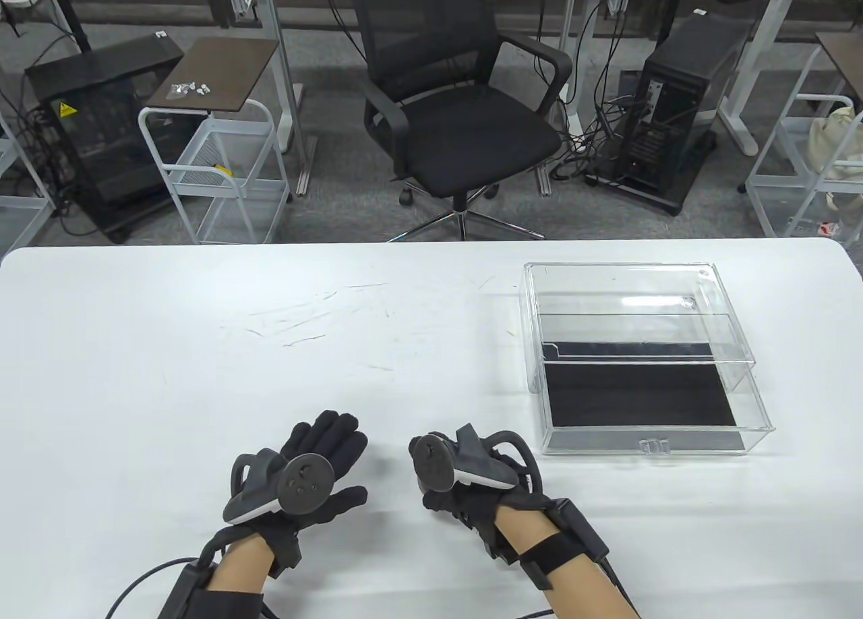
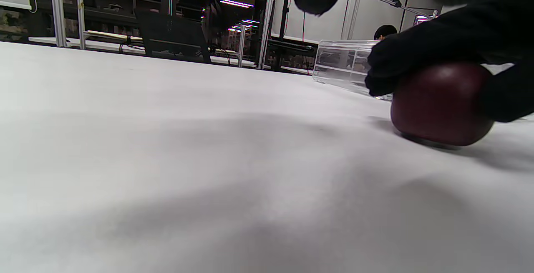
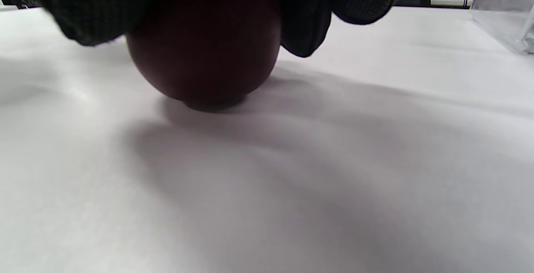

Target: Put the plum into the drawer organizer

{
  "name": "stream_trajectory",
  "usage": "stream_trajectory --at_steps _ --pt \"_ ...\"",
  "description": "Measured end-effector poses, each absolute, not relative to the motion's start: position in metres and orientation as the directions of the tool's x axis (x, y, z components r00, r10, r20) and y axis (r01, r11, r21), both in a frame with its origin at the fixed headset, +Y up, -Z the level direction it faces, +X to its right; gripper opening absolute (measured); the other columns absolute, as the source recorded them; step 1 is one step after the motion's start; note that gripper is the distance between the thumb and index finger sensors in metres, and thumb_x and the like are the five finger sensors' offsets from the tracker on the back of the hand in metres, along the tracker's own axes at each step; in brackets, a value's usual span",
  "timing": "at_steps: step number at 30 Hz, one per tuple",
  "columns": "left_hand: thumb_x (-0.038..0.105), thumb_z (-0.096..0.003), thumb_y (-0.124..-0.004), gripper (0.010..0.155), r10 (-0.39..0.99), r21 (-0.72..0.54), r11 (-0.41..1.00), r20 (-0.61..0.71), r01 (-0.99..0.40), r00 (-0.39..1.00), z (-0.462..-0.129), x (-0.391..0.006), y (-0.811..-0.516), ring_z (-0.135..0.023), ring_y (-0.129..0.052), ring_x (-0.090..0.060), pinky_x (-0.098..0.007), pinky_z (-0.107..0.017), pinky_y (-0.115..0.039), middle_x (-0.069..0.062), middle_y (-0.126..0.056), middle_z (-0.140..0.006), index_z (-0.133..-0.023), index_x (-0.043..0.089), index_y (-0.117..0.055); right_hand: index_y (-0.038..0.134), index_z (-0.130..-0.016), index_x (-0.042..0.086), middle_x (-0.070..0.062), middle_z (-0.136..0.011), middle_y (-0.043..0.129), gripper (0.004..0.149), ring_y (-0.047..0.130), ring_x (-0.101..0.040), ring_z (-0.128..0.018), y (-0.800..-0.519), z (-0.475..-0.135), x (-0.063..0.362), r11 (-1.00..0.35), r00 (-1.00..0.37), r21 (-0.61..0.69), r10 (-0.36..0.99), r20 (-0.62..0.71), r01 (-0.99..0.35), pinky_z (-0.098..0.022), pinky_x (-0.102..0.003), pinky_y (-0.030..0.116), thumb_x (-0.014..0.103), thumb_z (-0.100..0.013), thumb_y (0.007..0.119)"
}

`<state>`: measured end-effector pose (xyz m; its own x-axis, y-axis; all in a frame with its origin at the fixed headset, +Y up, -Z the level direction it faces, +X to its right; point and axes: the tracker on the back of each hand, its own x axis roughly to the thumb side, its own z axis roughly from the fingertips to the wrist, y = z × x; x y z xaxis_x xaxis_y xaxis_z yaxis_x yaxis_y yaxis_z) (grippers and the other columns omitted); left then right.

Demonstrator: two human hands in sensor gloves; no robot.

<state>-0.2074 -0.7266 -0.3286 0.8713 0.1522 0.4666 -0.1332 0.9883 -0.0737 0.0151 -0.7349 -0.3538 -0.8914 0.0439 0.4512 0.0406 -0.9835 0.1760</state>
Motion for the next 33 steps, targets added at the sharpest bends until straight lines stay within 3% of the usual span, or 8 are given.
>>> stream_trajectory --at_steps 3,5,9,12,13,18,28,33 --pt "0.064 -0.0409 -0.070 0.078 0.156 -0.082 0.988 0.465 -0.133 0.871 -0.328 -0.207 -0.727 -0.117 -0.042 -0.028 -0.052 -0.085 -0.039 0.002 -0.045 -0.126 -0.109 0.028 -0.059 0.043 -0.101 0.029 -0.006 -0.107 0.063 0.081 0.082 -0.030 -0.088 -0.707 -0.352 0.036 -0.996 -0.907 0.086 0.069 0.416 -0.036 -0.066 -0.047 0.069 0.053 -0.032 0.079" --pt "0.064 -0.0409 -0.070 0.078 0.154 -0.083 0.988 0.461 -0.130 0.874 -0.328 -0.207 -0.726 -0.117 -0.043 -0.028 -0.052 -0.085 -0.039 0.002 -0.045 -0.125 -0.109 0.028 -0.059 0.044 -0.102 0.028 -0.007 -0.107 0.063 0.082 0.082 -0.030 -0.088 -0.676 -0.354 0.065 -0.995 -0.941 0.000 0.094 0.326 -0.100 -0.067 -0.048 0.068 0.053 -0.032 0.079" --pt "0.064 -0.0410 -0.070 0.078 0.155 -0.083 0.988 0.454 -0.132 0.877 -0.328 -0.208 -0.726 -0.117 -0.044 -0.028 -0.052 -0.085 -0.040 0.002 -0.045 -0.125 -0.109 0.028 -0.059 0.052 -0.102 0.022 -0.011 -0.104 0.072 0.082 0.086 -0.033 -0.084 -0.637 -0.367 0.143 -0.982 -0.996 -0.173 0.086 -0.030 -0.080 -0.064 -0.052 0.068 0.056 -0.033 0.079" --pt "0.064 -0.0411 -0.070 0.078 0.155 -0.085 0.988 0.448 -0.131 0.880 -0.328 -0.208 -0.726 -0.116 -0.044 -0.028 -0.051 -0.085 -0.040 0.002 -0.046 -0.125 -0.109 0.028 -0.059 0.056 -0.101 0.017 -0.014 -0.100 0.077 0.082 0.089 -0.034 -0.079 -0.642 -0.383 0.189 -0.989 -0.974 -0.150 0.043 -0.225 -0.009 -0.061 -0.052 0.070 0.057 -0.033 0.079" --pt "0.064 -0.0412 -0.070 0.078 0.157 -0.087 0.987 0.446 -0.132 0.881 -0.328 -0.208 -0.727 -0.116 -0.045 -0.028 -0.051 -0.085 -0.040 0.002 -0.046 -0.125 -0.109 0.028 -0.059 0.058 -0.100 0.015 -0.016 -0.098 0.078 0.082 0.090 -0.035 -0.077 -0.651 -0.390 0.203 -0.997 -0.959 -0.082 0.031 -0.283 -0.009 -0.060 -0.052 0.071 0.057 -0.033 0.079" --pt "0.064 -0.0412 -0.070 0.078 0.167 -0.106 0.985 0.434 -0.134 0.885 -0.329 -0.209 -0.728 -0.116 -0.045 -0.028 -0.051 -0.085 -0.040 0.002 -0.046 -0.125 -0.109 0.028 -0.059 0.059 -0.100 0.013 -0.017 -0.096 0.080 0.082 0.092 -0.035 -0.076 -0.676 -0.414 0.225 -0.999 -0.905 0.045 -0.034 -0.424 0.017 -0.059 -0.052 0.072 0.057 -0.033 0.079" --pt "0.064 -0.0414 -0.070 0.077 0.179 -0.131 0.982 0.426 -0.136 0.887 -0.331 -0.209 -0.729 -0.116 -0.045 -0.029 -0.051 -0.085 -0.040 0.001 -0.046 -0.125 -0.109 0.028 -0.059 0.055 -0.101 0.015 -0.018 -0.100 0.075 0.082 0.088 -0.036 -0.080 -0.712 -0.442 0.240 -0.966 -0.856 0.249 -0.075 -0.512 -0.064 -0.061 -0.053 0.070 0.054 -0.034 0.079" --pt "0.064 -0.0413 -0.070 0.078 0.180 -0.134 0.982 0.424 -0.135 0.887 -0.332 -0.209 -0.730 -0.116 -0.045 -0.029 -0.051 -0.085 -0.040 0.002 -0.046 -0.125 -0.109 0.028 -0.059 0.053 -0.102 0.015 -0.019 -0.102 0.072 0.082 0.085 -0.037 -0.082 -0.712 -0.442 0.242 -0.962 -0.856 0.254 -0.051 -0.515 -0.096 -0.062 -0.054 0.067 0.054 -0.035 0.079"
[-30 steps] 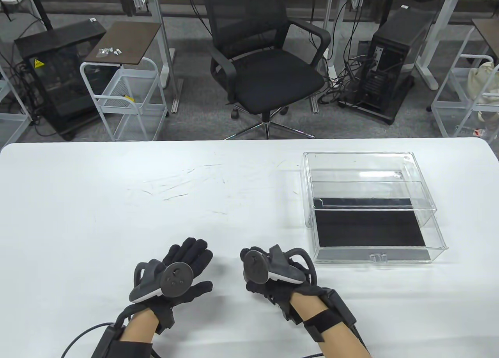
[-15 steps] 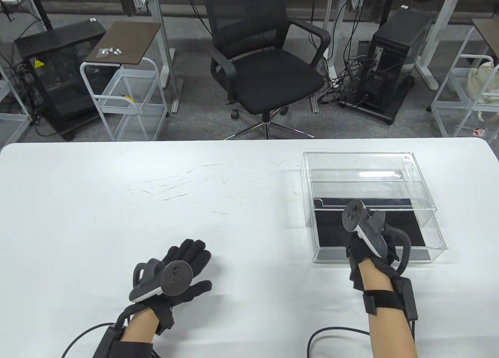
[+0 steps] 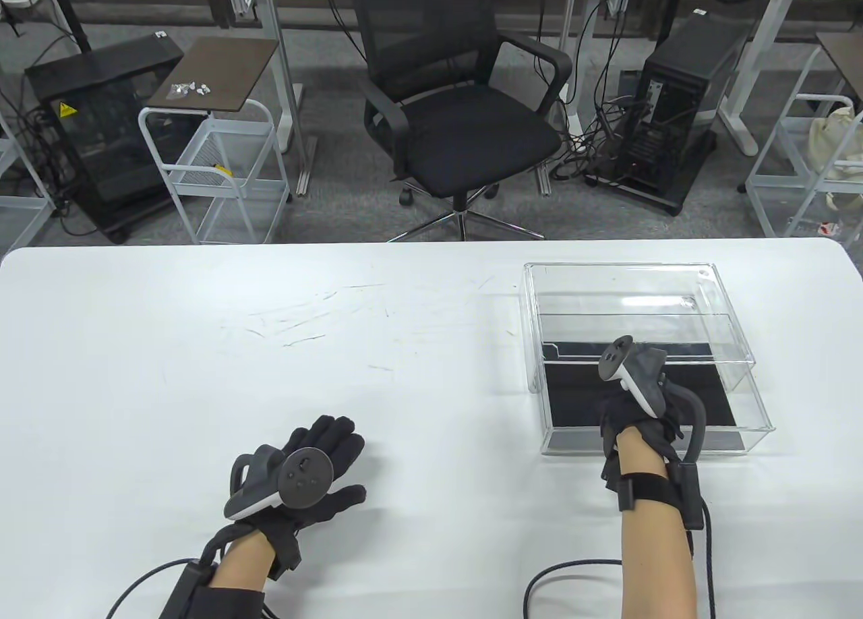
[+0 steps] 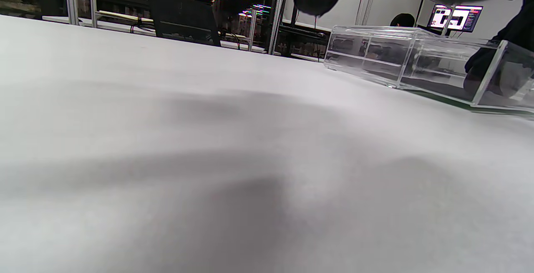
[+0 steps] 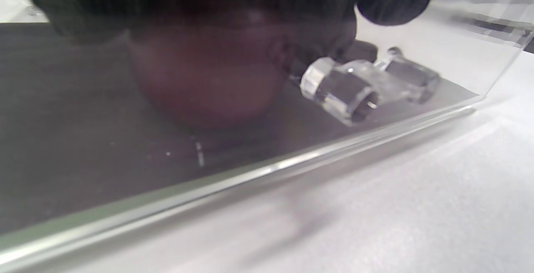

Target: Put the plum into the drawer organizer

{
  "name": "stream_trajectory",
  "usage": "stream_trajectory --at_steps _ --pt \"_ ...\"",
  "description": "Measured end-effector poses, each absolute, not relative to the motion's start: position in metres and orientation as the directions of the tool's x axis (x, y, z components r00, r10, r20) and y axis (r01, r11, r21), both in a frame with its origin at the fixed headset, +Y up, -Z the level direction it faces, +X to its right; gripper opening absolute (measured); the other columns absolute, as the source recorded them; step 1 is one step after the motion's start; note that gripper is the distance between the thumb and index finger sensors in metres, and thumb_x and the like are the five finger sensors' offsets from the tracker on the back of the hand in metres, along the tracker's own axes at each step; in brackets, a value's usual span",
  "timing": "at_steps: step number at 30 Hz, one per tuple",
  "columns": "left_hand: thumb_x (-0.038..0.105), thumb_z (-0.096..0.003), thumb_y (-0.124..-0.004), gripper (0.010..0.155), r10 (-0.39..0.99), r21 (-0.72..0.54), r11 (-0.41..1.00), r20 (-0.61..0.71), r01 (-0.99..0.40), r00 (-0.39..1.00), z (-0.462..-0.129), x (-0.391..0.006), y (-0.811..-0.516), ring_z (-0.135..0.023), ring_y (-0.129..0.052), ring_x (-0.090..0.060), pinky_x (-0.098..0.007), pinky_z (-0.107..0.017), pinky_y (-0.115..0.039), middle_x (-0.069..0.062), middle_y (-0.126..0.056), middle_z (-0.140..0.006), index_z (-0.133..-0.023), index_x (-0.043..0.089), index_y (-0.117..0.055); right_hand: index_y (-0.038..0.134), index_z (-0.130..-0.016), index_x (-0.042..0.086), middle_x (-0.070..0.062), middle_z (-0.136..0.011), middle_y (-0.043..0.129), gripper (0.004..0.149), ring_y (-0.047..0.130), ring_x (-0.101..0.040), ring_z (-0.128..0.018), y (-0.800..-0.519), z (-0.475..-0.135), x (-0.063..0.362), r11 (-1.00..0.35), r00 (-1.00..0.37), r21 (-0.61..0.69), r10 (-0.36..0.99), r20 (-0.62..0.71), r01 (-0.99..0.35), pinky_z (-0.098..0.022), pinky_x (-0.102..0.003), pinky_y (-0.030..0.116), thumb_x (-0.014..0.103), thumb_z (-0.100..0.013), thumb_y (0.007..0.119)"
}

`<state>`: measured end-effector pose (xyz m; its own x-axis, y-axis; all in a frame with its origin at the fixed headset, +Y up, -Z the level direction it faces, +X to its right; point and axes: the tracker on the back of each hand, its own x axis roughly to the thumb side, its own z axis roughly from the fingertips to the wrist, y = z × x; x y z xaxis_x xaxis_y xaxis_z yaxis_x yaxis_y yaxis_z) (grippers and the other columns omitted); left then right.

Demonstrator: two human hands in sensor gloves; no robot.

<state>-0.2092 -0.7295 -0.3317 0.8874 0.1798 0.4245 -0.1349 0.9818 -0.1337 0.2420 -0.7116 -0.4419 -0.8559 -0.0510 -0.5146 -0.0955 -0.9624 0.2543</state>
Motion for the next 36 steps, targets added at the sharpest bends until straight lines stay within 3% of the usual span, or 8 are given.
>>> stream_trajectory --at_steps 5,9,13,17,23,25,31,36 --pt "0.064 -0.0414 -0.070 0.078 0.178 -0.127 0.983 0.425 -0.136 0.888 -0.332 -0.210 -0.729 -0.116 -0.045 -0.029 -0.051 -0.085 -0.041 0.002 -0.046 -0.125 -0.109 0.028 -0.059 0.051 -0.103 0.015 -0.019 -0.104 0.068 0.084 0.082 -0.039 -0.085 -0.702 -0.435 0.246 -0.972 -0.862 0.209 -0.016 -0.506 -0.105 -0.063 -0.055 0.066 0.056 -0.034 0.077" --pt "0.064 -0.0414 -0.070 0.078 0.176 -0.127 0.983 0.424 -0.134 0.888 -0.332 -0.210 -0.730 -0.116 -0.045 -0.029 -0.051 -0.085 -0.041 0.002 -0.046 -0.125 -0.109 0.028 -0.059 0.050 -0.103 0.013 -0.020 -0.104 0.067 0.085 0.082 -0.040 -0.085 -0.670 -0.411 0.255 -0.987 -0.874 0.062 0.099 -0.475 -0.145 -0.063 -0.056 0.065 0.057 -0.035 0.076" --pt "0.064 -0.0416 -0.070 0.077 0.176 -0.127 0.983 0.424 -0.134 0.888 -0.332 -0.210 -0.730 -0.116 -0.045 -0.028 -0.051 -0.085 -0.041 0.002 -0.046 -0.125 -0.109 0.028 -0.059 0.061 -0.099 0.006 -0.023 -0.092 0.083 0.082 0.095 -0.037 -0.069 -0.649 -0.374 0.267 -0.993 -0.868 0.010 0.095 -0.487 -0.115 -0.052 -0.054 0.076 0.056 -0.036 0.077" --pt "0.064 -0.0416 -0.070 0.077 0.174 -0.127 0.983 0.421 -0.132 0.890 -0.332 -0.210 -0.730 -0.116 -0.045 -0.029 -0.051 -0.085 -0.041 0.001 -0.046 -0.125 -0.109 0.028 -0.059 0.073 -0.093 0.001 -0.026 -0.083 0.093 0.080 0.101 -0.038 -0.060 -0.670 -0.354 0.279 -0.985 -0.849 0.156 -0.016 -0.528 -0.079 -0.047 -0.054 0.080 0.057 -0.036 0.077" --pt "0.064 -0.0416 -0.070 0.077 0.166 -0.135 0.984 0.420 -0.119 0.892 -0.331 -0.209 -0.732 -0.116 -0.047 -0.029 -0.051 -0.084 -0.042 0.001 -0.047 -0.125 -0.109 0.028 -0.060 0.065 -0.097 0.002 -0.025 -0.090 0.085 0.085 0.096 -0.039 -0.068 -0.721 -0.364 0.293 -0.934 -0.832 0.307 -0.018 -0.554 -0.184 -0.052 -0.055 0.076 0.061 -0.036 0.074" --pt "0.064 -0.0417 -0.070 0.077 0.163 -0.133 0.984 0.422 -0.117 0.892 -0.331 -0.209 -0.732 -0.115 -0.048 -0.029 -0.051 -0.084 -0.043 0.001 -0.048 -0.125 -0.109 0.027 -0.060 0.068 -0.095 0.002 -0.024 -0.088 0.087 0.086 0.097 -0.037 -0.066 -0.731 -0.369 0.291 -0.946 -0.842 0.278 -0.010 -0.539 -0.167 -0.051 -0.054 0.078 0.062 -0.035 0.072" --pt "0.064 -0.0418 -0.070 0.077 0.168 -0.150 0.982 0.416 -0.114 0.894 -0.332 -0.209 -0.734 -0.115 -0.048 -0.030 -0.051 -0.084 -0.043 0.000 -0.049 -0.125 -0.109 0.027 -0.060 0.088 -0.075 -0.001 -0.014 -0.057 0.108 0.079 0.111 -0.021 -0.036 -0.732 -0.371 0.288 -0.991 -0.879 0.129 -0.034 -0.476 -0.032 -0.032 -0.042 0.090 0.064 -0.031 0.075" --pt "0.064 -0.0420 -0.070 0.077 0.179 -0.160 0.979 0.408 -0.123 0.895 -0.332 -0.210 -0.734 -0.115 -0.048 -0.030 -0.051 -0.084 -0.043 0.000 -0.049 -0.125 -0.109 0.027 -0.060 0.087 -0.074 -0.002 -0.014 -0.056 0.108 0.078 0.111 -0.019 -0.036 -0.730 -0.384 0.283 -0.995 -0.879 0.096 -0.050 -0.474 0.004 -0.033 -0.041 0.090 0.063 -0.032 0.073"
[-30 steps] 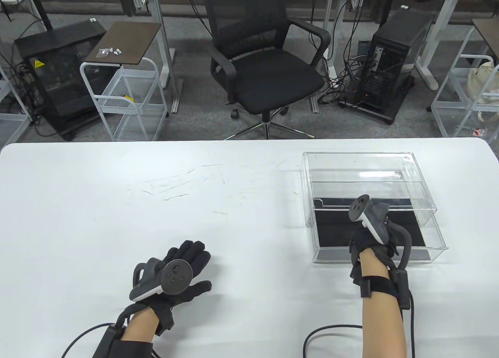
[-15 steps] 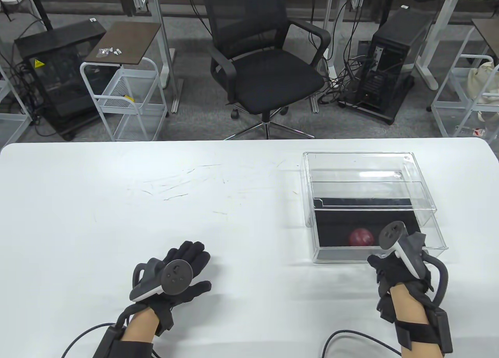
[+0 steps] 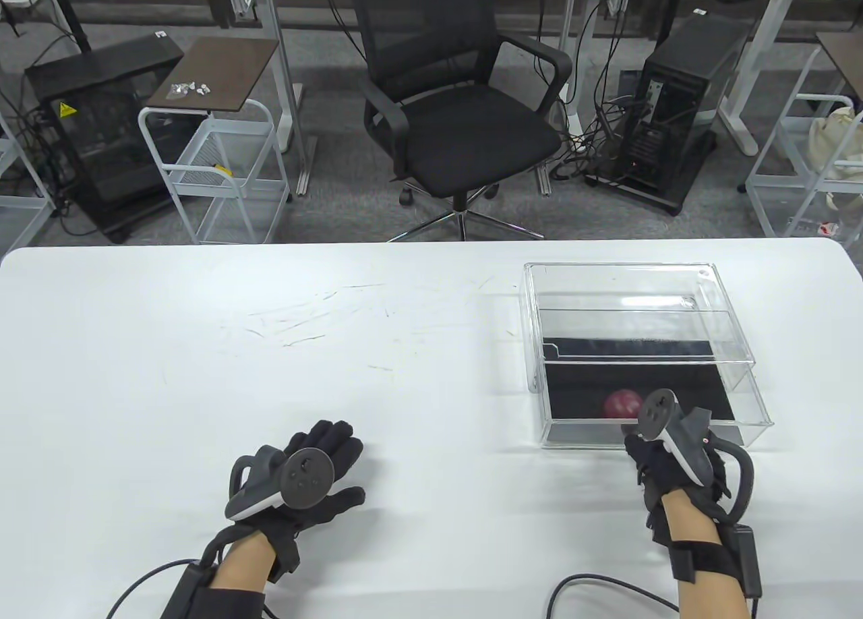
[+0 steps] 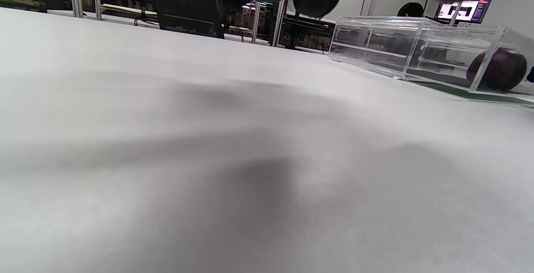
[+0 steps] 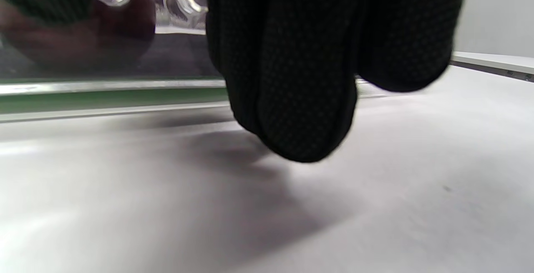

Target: Put the plum into the drawer organizer

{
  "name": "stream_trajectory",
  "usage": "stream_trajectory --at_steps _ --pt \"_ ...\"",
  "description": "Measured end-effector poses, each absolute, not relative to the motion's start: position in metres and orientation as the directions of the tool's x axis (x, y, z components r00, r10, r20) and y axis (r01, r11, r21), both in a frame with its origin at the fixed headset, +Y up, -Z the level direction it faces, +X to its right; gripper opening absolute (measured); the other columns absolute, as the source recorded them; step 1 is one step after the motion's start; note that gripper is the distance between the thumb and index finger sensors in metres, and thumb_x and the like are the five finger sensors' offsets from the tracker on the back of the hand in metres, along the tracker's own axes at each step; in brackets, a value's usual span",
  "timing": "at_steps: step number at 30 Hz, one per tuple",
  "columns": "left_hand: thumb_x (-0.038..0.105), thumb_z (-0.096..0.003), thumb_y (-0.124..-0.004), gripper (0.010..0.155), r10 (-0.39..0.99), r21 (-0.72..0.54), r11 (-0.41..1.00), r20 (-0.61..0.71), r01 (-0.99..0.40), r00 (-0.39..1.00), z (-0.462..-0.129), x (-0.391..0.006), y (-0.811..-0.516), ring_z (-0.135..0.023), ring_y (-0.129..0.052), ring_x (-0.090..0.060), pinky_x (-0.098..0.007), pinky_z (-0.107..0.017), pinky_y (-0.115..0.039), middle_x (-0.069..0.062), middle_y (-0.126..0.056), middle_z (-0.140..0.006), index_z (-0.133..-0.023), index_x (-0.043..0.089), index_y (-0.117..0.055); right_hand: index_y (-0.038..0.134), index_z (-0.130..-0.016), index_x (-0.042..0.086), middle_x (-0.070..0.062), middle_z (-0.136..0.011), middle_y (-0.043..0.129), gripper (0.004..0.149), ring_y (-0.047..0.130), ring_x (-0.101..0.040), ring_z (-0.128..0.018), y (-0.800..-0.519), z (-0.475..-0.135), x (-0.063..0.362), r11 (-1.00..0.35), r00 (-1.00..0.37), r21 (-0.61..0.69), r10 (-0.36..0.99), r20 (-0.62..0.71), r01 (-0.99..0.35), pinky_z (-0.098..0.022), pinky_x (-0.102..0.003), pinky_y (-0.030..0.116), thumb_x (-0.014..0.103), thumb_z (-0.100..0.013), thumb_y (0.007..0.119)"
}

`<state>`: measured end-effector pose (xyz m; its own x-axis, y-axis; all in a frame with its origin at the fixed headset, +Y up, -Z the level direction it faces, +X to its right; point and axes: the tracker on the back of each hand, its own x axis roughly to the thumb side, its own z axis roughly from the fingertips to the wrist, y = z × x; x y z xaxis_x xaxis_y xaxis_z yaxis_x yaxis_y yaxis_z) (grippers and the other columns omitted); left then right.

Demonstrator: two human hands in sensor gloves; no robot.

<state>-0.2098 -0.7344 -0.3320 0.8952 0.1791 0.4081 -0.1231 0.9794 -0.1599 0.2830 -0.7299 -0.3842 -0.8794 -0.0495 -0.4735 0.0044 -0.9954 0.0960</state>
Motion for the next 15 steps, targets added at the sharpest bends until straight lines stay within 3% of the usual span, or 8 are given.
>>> stream_trajectory --at_steps 15 --pt "0.064 -0.0422 -0.070 0.077 0.199 -0.203 0.971 0.378 -0.129 0.904 -0.336 -0.212 -0.739 -0.115 -0.048 -0.030 -0.051 -0.084 -0.042 0.000 -0.048 -0.125 -0.109 0.027 -0.060 0.083 -0.079 0.000 -0.012 -0.062 0.106 0.077 0.110 -0.016 -0.044 -0.730 -0.446 0.283 -0.998 -0.828 -0.014 0.054 -0.558 -0.056 -0.039 -0.038 0.090 0.061 -0.033 0.074"
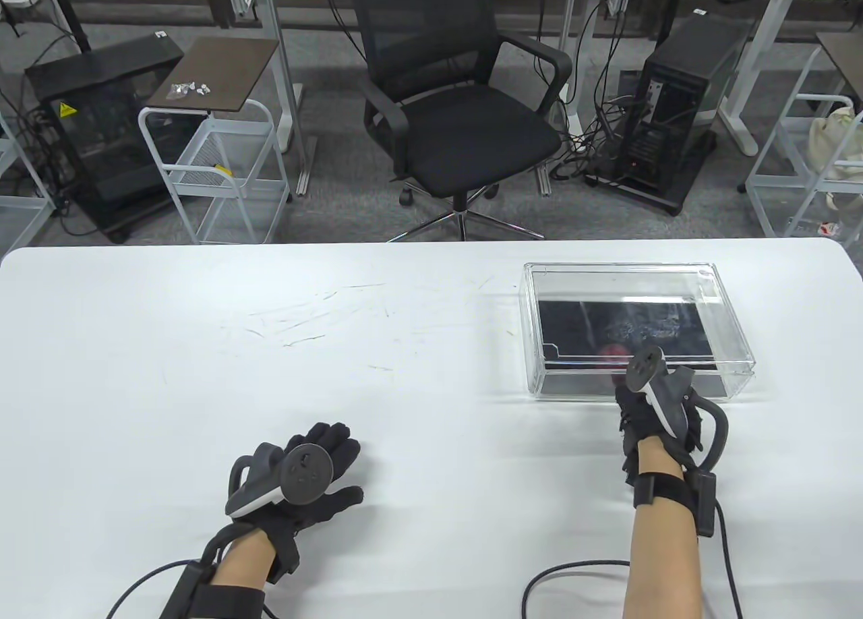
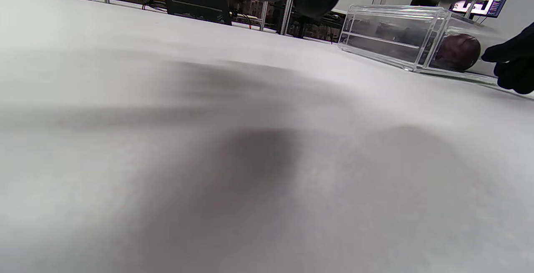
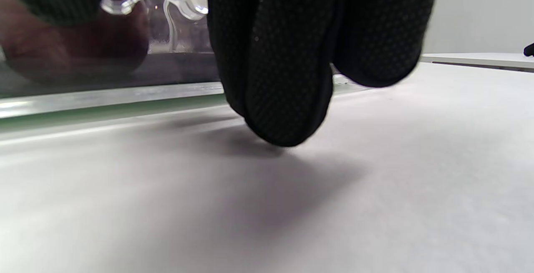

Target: Put the plum into the drawer organizer

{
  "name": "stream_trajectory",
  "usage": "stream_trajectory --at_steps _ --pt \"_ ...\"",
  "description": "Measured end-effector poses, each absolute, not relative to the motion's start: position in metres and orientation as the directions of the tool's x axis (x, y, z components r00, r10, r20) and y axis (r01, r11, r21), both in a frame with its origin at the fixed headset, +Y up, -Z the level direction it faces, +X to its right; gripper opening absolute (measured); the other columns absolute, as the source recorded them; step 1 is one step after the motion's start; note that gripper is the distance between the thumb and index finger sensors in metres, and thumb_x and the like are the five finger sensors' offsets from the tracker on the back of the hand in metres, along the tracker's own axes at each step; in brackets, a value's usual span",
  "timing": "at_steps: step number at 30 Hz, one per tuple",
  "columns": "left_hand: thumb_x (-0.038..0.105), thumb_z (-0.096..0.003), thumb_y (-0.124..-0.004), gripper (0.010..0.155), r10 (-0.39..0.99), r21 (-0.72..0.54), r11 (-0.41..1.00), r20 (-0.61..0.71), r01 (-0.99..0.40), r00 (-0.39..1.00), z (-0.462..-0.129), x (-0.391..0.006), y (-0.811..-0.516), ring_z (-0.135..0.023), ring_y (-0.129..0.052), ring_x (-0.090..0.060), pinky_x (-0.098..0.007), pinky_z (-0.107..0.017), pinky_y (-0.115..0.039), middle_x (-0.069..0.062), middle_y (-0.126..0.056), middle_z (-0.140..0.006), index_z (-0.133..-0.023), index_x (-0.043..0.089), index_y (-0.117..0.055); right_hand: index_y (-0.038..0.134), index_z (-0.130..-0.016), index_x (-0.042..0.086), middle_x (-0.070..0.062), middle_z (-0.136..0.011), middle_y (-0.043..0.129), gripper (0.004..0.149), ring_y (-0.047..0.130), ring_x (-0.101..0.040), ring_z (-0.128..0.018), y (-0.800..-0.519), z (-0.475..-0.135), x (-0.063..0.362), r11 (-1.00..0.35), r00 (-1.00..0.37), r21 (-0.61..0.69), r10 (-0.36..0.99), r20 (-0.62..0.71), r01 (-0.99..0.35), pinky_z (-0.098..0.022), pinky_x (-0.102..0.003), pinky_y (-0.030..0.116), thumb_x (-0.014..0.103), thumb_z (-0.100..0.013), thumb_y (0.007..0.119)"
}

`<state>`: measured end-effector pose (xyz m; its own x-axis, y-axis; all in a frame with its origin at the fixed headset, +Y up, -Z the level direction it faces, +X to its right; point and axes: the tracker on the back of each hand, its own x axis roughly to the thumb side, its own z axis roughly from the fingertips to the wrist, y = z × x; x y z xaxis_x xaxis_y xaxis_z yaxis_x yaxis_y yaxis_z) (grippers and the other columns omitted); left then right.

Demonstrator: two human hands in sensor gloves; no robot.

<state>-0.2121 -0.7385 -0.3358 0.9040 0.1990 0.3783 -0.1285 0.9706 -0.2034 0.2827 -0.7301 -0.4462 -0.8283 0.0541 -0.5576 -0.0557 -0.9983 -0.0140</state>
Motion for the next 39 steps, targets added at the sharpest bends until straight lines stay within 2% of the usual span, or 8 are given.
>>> stream_trajectory --at_steps 3,11,15,18,19,23,30,39 --pt "0.064 -0.0423 -0.070 0.077 0.203 -0.212 0.969 0.376 -0.129 0.904 -0.336 -0.213 -0.739 -0.115 -0.048 -0.030 -0.051 -0.084 -0.042 0.000 -0.048 -0.125 -0.109 0.027 -0.060 0.080 -0.083 0.001 -0.013 -0.068 0.103 0.077 0.108 -0.019 -0.049 -0.729 -0.450 0.287 -0.990 -0.805 0.029 0.096 -0.585 -0.140 -0.042 -0.040 0.088 0.061 -0.035 0.072" --pt "0.064 -0.0423 -0.069 0.077 0.202 -0.205 0.970 0.385 -0.130 0.901 -0.336 -0.212 -0.738 -0.115 -0.048 -0.030 -0.051 -0.084 -0.042 0.000 -0.048 -0.125 -0.109 0.027 -0.060 0.076 -0.087 0.004 -0.016 -0.075 0.099 0.079 0.105 -0.025 -0.054 -0.718 -0.432 0.278 -0.992 -0.841 0.077 0.045 -0.540 -0.102 -0.044 -0.046 0.085 0.063 -0.035 0.070" --pt "0.064 -0.0423 -0.069 0.076 0.204 -0.189 0.972 0.398 -0.138 0.894 -0.334 -0.212 -0.736 -0.115 -0.048 -0.030 -0.051 -0.084 -0.042 0.000 -0.049 -0.125 -0.109 0.027 -0.060 0.071 -0.092 0.009 -0.013 -0.083 0.093 0.079 0.101 -0.027 -0.063 -0.695 -0.398 0.227 -0.984 -0.961 -0.116 0.162 -0.223 -0.139 -0.051 -0.048 0.080 0.063 -0.035 0.069" --pt "0.064 -0.0424 -0.069 0.076 0.207 -0.185 0.973 0.405 -0.142 0.891 -0.333 -0.212 -0.734 -0.115 -0.048 -0.030 -0.051 -0.084 -0.042 0.000 -0.048 -0.125 -0.109 0.027 -0.060 0.050 -0.104 0.023 -0.008 -0.108 0.066 0.082 0.074 -0.032 -0.095 -0.689 -0.371 0.183 -0.981 -0.980 -0.039 0.187 0.069 -0.190 -0.068 -0.057 0.061 0.064 -0.035 0.068" --pt "0.064 -0.0424 -0.069 0.077 0.207 -0.184 0.973 0.407 -0.142 0.890 -0.332 -0.212 -0.735 -0.115 -0.048 -0.030 -0.051 -0.084 -0.042 0.000 -0.049 -0.125 -0.109 0.027 -0.060 0.044 -0.105 0.028 -0.004 -0.113 0.057 0.082 0.054 -0.037 -0.105 -0.690 -0.361 0.170 -0.980 -0.967 0.005 0.196 0.160 -0.197 -0.072 -0.062 0.050 0.063 -0.036 0.068" --pt "0.064 -0.0423 -0.069 0.076 0.201 -0.170 0.975 0.417 -0.141 0.887 -0.330 -0.211 -0.733 -0.115 -0.048 -0.030 -0.051 -0.084 -0.043 0.000 -0.049 -0.125 -0.109 0.027 -0.060 0.039 -0.105 0.029 -0.002 -0.115 0.051 0.083 0.043 -0.035 -0.108 -0.702 -0.329 0.127 -0.994 -0.916 -0.017 0.096 0.390 -0.111 -0.075 -0.059 0.043 0.063 -0.035 0.068" --pt "0.064 -0.0424 -0.069 0.076 0.190 -0.171 0.977 0.431 -0.127 0.882 -0.329 -0.209 -0.735 -0.115 -0.048 -0.030 -0.051 -0.084 -0.043 0.000 -0.049 -0.125 -0.109 0.027 -0.060 0.040 -0.104 0.027 -0.003 -0.114 0.052 0.082 0.046 -0.035 -0.106 -0.736 -0.311 0.110 -0.992 -0.860 -0.081 -0.120 0.495 0.092 -0.075 -0.055 0.047 0.062 -0.034 0.067" --pt "0.064 -0.0425 -0.069 0.076 0.181 -0.166 0.979 0.444 -0.118 0.877 -0.328 -0.207 -0.737 -0.115 -0.048 -0.030 -0.051 -0.084 -0.043 0.000 -0.049 -0.125 -0.109 0.027 -0.060 0.041 -0.104 0.027 -0.004 -0.113 0.053 0.082 0.047 -0.036 -0.105 -0.744 -0.312 0.112 -0.994 -0.867 -0.050 -0.109 0.486 0.097 -0.074 -0.055 0.047 0.062 -0.035 0.066"
